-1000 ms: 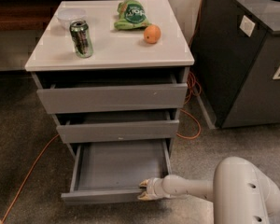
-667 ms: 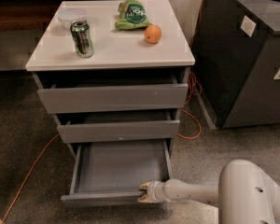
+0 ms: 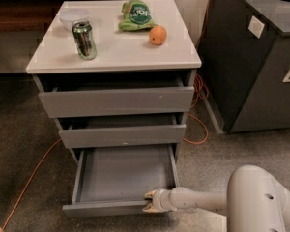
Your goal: Place orange into bottom drawer
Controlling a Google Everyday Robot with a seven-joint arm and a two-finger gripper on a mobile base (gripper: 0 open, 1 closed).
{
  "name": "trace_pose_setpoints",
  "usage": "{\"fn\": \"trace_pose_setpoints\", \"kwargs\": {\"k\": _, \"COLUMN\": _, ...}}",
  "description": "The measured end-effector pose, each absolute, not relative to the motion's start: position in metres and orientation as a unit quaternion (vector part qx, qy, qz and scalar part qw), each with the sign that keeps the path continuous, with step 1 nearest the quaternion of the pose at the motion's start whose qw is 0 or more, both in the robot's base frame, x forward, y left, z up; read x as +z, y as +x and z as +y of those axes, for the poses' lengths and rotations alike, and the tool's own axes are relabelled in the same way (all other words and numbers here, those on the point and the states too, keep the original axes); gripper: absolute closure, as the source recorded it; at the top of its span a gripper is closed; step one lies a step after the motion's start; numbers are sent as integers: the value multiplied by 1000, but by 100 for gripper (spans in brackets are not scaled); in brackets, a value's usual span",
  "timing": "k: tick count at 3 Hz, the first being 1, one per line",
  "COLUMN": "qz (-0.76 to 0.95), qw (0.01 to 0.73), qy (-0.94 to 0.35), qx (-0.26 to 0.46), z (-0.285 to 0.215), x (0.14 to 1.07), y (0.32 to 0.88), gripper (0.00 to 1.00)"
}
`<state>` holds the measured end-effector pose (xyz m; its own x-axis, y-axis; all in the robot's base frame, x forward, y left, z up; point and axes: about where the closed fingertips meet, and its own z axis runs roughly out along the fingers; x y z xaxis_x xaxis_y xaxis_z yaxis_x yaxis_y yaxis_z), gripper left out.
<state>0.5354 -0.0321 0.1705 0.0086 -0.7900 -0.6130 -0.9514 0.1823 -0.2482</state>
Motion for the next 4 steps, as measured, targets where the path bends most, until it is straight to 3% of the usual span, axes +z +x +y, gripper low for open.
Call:
{"fn": "trace_pose_setpoints", "kwargs": {"k": 2, "qz": 700, "qw": 334, "qy": -620, "qx": 122, "z": -33, "x": 168, "y": 515, "gripper": 29}}
{"fn": "trace_pose_setpoints", "kwargs": {"k": 3, "qz": 689, "qw": 344, "qy": -628, "qx": 112, "z": -25, "x": 187, "y": 506, "gripper": 1}}
{"fn": "trace_pose_setpoints", "kwargs": {"k": 4, "qz": 674, "qw": 352, "qy": -642, "qx": 99, "z": -18, "x": 212, "y": 509, "gripper": 0}}
